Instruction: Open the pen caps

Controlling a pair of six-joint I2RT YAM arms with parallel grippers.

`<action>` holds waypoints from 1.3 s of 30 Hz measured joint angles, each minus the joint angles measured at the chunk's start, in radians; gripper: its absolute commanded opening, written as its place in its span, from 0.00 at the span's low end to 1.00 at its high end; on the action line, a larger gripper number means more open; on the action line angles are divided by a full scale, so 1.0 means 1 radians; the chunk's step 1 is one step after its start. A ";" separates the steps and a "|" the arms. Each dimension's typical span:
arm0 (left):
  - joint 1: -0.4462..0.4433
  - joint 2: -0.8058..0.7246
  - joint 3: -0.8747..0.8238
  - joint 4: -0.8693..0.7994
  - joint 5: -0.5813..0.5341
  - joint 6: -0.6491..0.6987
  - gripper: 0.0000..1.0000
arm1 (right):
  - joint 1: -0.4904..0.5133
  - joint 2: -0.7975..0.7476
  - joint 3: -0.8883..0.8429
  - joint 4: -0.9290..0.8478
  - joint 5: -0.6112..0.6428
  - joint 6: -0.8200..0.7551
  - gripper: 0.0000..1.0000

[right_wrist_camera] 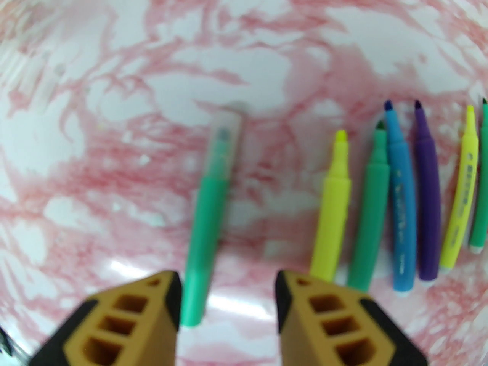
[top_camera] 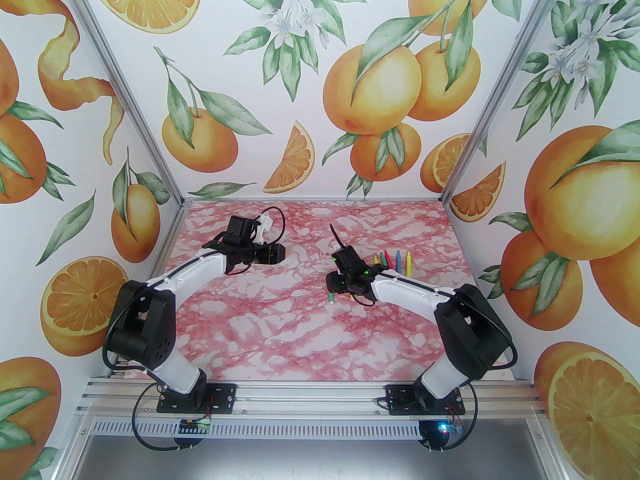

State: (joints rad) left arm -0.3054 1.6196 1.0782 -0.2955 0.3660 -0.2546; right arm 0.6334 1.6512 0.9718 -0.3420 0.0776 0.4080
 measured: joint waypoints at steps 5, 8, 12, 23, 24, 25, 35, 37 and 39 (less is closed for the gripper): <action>0.009 -0.030 -0.014 0.030 -0.001 -0.001 0.65 | 0.024 0.039 0.023 -0.007 0.000 0.010 0.45; 0.013 -0.037 -0.024 0.043 -0.003 -0.001 0.66 | 0.032 0.063 0.033 -0.021 0.001 0.015 0.44; 0.018 -0.040 -0.041 0.053 -0.008 -0.001 0.66 | 0.036 0.100 0.045 -0.035 0.001 0.021 0.43; 0.027 -0.042 -0.060 0.057 -0.008 -0.001 0.66 | 0.040 0.155 0.065 -0.068 0.006 0.027 0.37; 0.028 -0.042 -0.061 0.058 -0.008 -0.001 0.66 | 0.040 0.158 0.068 -0.072 0.010 0.027 0.35; 0.028 -0.042 -0.062 0.058 -0.008 -0.001 0.66 | 0.040 0.159 0.071 -0.076 0.013 0.029 0.34; 0.028 -0.042 -0.062 0.064 -0.001 -0.002 0.66 | 0.040 0.180 0.102 -0.112 0.032 0.030 0.19; 0.028 -0.042 -0.062 0.066 0.007 -0.006 0.66 | 0.040 0.181 0.104 -0.112 0.032 0.029 0.17; 0.028 -0.042 -0.062 0.071 0.024 -0.012 0.66 | 0.040 0.180 0.104 -0.110 0.032 0.029 0.16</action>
State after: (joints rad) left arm -0.2771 1.5772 1.0161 -0.2249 0.3904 -0.2665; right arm 0.6739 1.8317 1.0756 -0.4522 0.1097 0.4366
